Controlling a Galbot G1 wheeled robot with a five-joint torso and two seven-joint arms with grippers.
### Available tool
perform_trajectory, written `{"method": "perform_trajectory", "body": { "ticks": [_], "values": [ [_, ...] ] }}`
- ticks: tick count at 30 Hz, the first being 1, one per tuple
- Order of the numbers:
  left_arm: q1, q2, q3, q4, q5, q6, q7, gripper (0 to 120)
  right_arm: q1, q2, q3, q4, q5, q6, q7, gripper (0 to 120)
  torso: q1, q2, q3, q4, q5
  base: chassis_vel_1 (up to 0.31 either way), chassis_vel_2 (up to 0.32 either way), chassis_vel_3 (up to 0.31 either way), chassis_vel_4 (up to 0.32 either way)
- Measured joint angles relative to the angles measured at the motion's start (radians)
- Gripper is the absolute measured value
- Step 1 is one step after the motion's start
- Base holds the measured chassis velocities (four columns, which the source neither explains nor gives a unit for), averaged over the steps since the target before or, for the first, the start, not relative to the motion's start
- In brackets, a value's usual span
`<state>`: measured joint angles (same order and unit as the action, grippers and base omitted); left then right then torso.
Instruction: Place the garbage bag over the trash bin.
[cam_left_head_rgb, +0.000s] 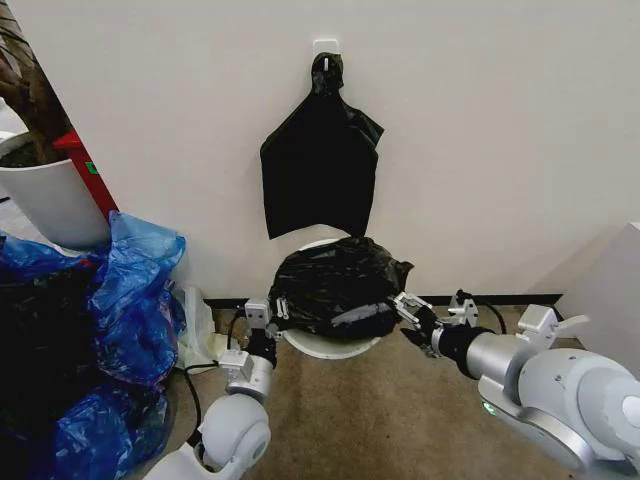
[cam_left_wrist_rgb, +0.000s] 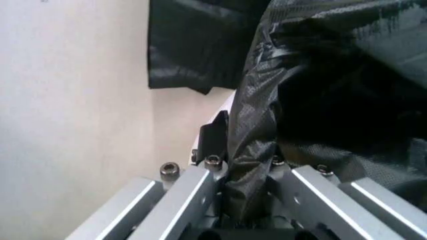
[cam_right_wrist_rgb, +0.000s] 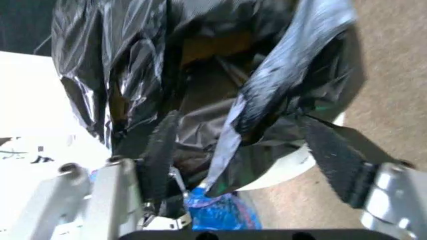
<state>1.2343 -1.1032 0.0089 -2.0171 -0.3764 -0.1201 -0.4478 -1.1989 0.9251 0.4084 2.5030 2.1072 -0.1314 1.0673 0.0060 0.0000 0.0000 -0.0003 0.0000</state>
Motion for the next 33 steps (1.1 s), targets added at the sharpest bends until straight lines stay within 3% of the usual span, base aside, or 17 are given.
{"method": "perform_trajectory", "body": {
  "ticks": [11, 16, 19, 33],
  "values": [
    [0.005, 0.002, 0.0, -0.015, 0.006, 0.001, 0.005, 1, -0.023, 0.03, -0.012, -0.001, -0.036, -0.002, 0.0, 30, 0.0, 0.0, 0.0, 0.0001, 0.0, 0.0, 0.0, 0.0, 0.0],
    [0.007, 0.001, -0.004, -0.027, -0.003, 0.009, 0.001, 1, -0.039, 0.036, -0.024, -0.002, -0.066, -0.006, -0.001, 8, 0.0, 0.0, 0.0, 0.0, 0.0, 0.0, 0.0, 0.0, 0.0],
    [0.01, 0.0, -0.005, -0.027, -0.012, 0.024, -0.007, 1, -0.046, 0.04, -0.031, -0.002, -0.082, -0.012, -0.008, 0, 0.0, 0.0, 0.0, 0.0, 0.0, 0.0, 0.0, 0.0, 0.0],
    [-0.018, -0.041, -0.039, -0.062, -0.267, 0.146, -0.149, 1, -0.156, 0.059, -0.034, -0.003, -0.141, -0.125, -0.023, 0, 0.0, 0.0, 0.0, 0.0001, -0.0001, 0.0, 0.0, 0.0, 0.0]
  ]
}}
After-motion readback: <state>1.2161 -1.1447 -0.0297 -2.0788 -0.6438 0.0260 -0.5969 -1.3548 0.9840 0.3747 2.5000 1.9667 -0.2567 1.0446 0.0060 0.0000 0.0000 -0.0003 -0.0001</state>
